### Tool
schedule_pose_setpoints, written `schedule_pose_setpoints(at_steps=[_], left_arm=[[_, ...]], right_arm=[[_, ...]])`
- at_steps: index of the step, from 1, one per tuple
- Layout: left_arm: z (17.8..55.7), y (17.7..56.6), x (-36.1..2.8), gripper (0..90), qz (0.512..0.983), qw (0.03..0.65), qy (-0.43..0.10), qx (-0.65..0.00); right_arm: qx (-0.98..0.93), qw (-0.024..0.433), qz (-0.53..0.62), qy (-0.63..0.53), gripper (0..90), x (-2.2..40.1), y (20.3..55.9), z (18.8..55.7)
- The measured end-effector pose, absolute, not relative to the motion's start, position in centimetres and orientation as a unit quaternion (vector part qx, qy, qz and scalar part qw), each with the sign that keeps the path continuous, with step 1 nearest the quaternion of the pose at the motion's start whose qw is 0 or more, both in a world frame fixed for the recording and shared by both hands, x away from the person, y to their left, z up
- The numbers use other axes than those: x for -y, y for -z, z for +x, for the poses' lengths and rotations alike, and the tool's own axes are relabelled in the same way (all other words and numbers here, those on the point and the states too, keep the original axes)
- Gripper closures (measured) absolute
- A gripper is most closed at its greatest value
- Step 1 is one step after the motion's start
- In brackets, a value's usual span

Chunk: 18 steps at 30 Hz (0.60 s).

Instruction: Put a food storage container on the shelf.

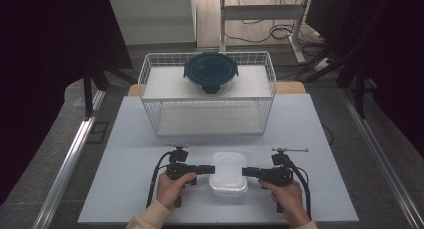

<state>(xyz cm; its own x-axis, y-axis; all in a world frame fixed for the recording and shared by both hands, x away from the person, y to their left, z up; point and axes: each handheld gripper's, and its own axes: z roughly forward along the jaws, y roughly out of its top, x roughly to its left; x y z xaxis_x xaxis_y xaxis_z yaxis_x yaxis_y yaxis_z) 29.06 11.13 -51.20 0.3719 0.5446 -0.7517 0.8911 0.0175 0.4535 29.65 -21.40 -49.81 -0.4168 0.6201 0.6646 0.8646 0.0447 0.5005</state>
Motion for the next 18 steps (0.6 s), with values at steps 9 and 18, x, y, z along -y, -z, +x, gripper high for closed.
schedule_pose_setpoints(at_steps=[9, 18], left_arm=[[28.3, 50.2, -11.4, 75.1, 0.68, 0.492, 0.165, -0.518], [28.0, 49.8, -11.6, 79.5, 0.681, 0.498, 0.157, -0.513]], right_arm=[[0.704, 0.129, -0.515, 0.472, 74.3, 21.9, 48.9, 29.0], [0.705, 0.115, -0.503, 0.486, 80.2, 22.0, 48.1, 28.6]])
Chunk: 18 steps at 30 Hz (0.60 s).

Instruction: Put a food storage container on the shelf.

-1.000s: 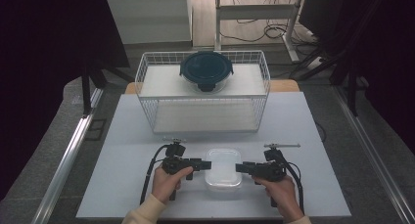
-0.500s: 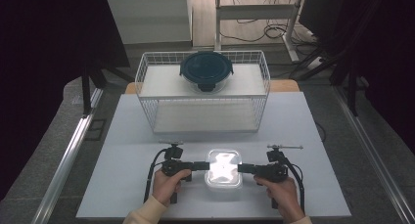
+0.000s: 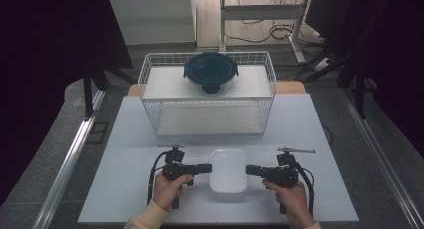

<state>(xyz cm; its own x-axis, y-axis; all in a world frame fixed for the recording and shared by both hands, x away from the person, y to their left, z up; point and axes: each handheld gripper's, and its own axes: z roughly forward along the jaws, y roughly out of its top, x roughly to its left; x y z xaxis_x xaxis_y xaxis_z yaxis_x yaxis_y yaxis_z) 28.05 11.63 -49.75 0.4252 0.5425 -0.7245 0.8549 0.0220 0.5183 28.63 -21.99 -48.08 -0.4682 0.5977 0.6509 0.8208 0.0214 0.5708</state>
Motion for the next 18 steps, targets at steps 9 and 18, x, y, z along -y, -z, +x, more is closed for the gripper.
schedule_pose_setpoints(at_steps=[9, 18], left_arm=[[27.6, 48.0, -12.1, 79.4, 0.688, 0.511, 0.136, -0.497], [27.2, 46.3, -12.4, 79.3, 0.693, 0.521, 0.107, -0.487]], right_arm=[[0.711, 0.101, -0.481, 0.503, 80.2, 21.7, 46.8, 28.3], [0.721, 0.08, -0.458, 0.514, 80.3, 21.2, 45.0, 28.1]])
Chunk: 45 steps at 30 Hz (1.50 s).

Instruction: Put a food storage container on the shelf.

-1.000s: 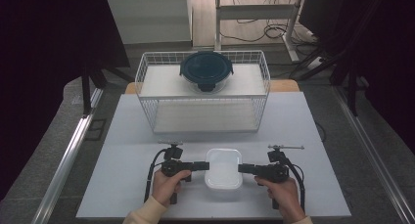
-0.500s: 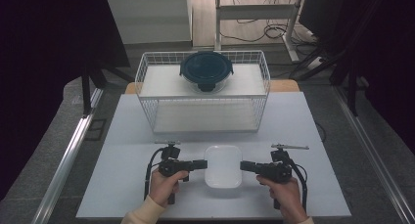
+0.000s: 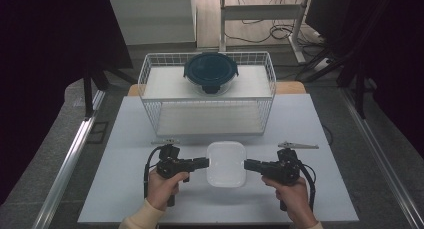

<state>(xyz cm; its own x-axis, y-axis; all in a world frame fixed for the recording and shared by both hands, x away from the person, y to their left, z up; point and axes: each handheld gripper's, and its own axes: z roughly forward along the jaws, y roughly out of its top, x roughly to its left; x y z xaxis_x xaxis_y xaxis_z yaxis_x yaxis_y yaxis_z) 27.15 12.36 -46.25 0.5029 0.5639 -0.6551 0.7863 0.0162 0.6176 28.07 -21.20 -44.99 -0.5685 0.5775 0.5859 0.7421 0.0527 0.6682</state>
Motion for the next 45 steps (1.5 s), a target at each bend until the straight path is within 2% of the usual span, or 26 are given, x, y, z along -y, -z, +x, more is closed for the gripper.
schedule_pose_setpoints(at_steps=[8, 13, 33, 45], left_arm=[[27.0, 44.9, -12.4, 79.2, 0.699, 0.524, 0.088, -0.478], [27.8, 43.4, -13.0, 79.0, 0.696, 0.533, 0.082, -0.475], [29.7, 36.6, -14.7, 78.7, 0.702, 0.546, 0.037, -0.456], [31.1, 34.0, -15.0, 78.5, 0.703, 0.552, 0.033, -0.448]], right_arm=[[0.726, 0.066, -0.447, 0.518, 80.3, 21.0, 43.9, 28.0], [0.731, 0.046, -0.433, 0.525, 80.3, 20.5, 42.2, 28.7], [0.735, 0.022, -0.399, 0.548, 80.2, 18.5, 35.9, 31.1], [0.739, 0.011, -0.389, 0.55, 80.3, 18.3, 32.8, 32.1]])
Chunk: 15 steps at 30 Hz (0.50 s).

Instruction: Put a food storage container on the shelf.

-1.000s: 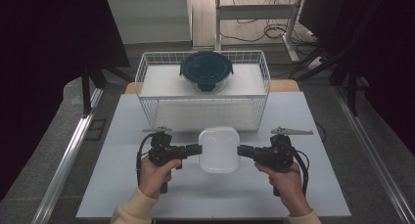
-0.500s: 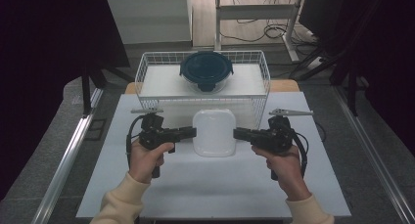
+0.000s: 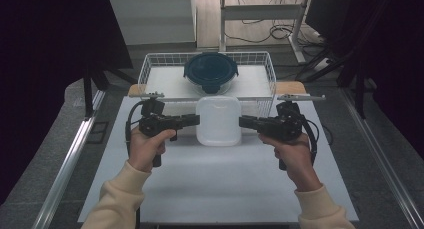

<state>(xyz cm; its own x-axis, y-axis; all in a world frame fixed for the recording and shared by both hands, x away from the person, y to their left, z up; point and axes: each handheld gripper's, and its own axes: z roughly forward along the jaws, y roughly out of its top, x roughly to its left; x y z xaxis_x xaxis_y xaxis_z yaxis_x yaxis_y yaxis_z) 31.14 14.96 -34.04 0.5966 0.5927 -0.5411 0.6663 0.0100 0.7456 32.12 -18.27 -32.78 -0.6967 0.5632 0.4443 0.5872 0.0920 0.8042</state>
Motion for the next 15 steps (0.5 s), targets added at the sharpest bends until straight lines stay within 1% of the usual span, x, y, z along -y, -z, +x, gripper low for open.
schedule_pose_setpoints(at_steps=[8, 15], left_arm=[[32.0, 32.4, -15.4, 77.7, 0.703, 0.554, 0.027, -0.446], [33.0, 30.8, -15.6, 77.7, 0.702, 0.554, 0.019, -0.448]], right_arm=[[0.742, 0.003, -0.381, 0.551, 80.4, 17.7, 30.9, 32.6], [0.742, -0.001, -0.378, 0.553, 80.6, 17.4, 29.4, 33.9]])
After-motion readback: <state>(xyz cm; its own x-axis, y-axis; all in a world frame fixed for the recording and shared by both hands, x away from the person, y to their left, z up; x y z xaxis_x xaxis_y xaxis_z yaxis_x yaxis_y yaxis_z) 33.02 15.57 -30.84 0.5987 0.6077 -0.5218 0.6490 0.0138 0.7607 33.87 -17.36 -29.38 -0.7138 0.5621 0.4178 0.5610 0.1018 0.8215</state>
